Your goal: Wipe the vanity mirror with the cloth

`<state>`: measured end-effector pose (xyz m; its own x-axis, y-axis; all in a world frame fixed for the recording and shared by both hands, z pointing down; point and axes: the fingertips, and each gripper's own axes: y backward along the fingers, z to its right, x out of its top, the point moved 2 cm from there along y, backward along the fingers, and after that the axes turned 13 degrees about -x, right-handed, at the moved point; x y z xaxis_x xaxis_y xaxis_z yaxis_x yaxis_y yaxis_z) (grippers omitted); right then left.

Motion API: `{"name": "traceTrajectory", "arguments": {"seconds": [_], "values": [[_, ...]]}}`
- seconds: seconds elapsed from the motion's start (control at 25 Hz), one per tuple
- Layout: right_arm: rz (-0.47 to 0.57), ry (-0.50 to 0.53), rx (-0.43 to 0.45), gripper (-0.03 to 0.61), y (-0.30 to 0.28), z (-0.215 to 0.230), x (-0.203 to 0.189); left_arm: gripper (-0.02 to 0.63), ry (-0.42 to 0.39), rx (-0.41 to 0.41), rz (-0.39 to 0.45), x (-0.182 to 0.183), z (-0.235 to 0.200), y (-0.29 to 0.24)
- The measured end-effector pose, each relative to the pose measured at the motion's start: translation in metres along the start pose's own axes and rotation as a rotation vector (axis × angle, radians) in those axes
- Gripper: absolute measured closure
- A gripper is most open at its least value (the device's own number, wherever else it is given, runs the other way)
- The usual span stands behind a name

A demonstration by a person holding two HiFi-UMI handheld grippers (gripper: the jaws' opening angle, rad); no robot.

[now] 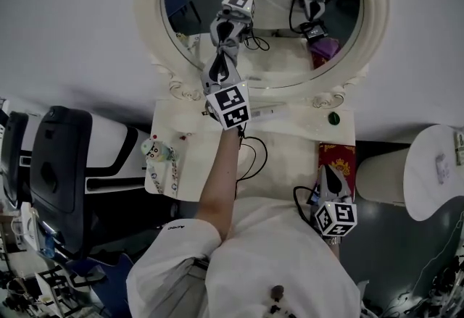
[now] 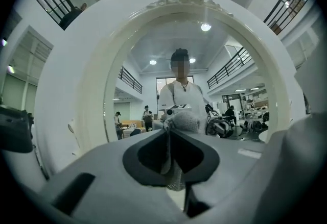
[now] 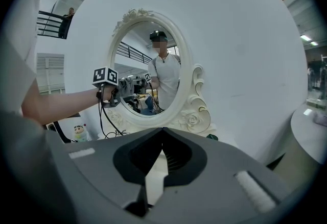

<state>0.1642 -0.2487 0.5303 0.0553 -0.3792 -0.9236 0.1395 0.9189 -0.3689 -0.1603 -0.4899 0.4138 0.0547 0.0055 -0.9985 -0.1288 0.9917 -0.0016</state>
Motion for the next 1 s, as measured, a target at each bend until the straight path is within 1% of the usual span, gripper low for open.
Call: {"name": "traceTrajectory", "arguments": {"seconds": [0.24,0.36,0.48,0.56,0.64,0.76,0.88,1.0], "values": [[-0.008,0.000,0.010,0.571,-0.006,-0.024,-0.002,0.591,0.002,0.065,-0.014,-0.007,-0.046,0.009],[-0.014,0.003,0.013,0.571,-0.009,-0.032,-0.004,0.592,-0.009,0.085,-0.019,-0.011,-0.061,0.010],[-0.020,0.016,0.017,0.571,-0.009,-0.037,-0.006,0.592,0.024,0.142,-0.028,-0.016,-0.081,0.015],[-0.025,0.022,0.015,0.571,-0.008,-0.037,-0.007,0.592,0.028,0.162,-0.035,-0.019,-0.090,0.016],[-0.028,0.021,0.006,0.569,-0.007,-0.033,-0.007,0.594,0.022,0.170,-0.038,-0.021,-0.092,0.016],[-0.028,0.021,-0.002,0.571,-0.004,-0.026,-0.007,0.592,0.052,0.191,-0.033,-0.024,-0.093,0.016],[-0.027,0.027,-0.002,0.571,-0.001,-0.015,-0.006,0.592,0.081,0.209,-0.015,-0.021,-0.090,0.025],[-0.032,0.010,0.000,0.569,0.002,-0.001,-0.007,0.592,0.087,0.216,0.012,-0.021,-0.078,0.038]]}}
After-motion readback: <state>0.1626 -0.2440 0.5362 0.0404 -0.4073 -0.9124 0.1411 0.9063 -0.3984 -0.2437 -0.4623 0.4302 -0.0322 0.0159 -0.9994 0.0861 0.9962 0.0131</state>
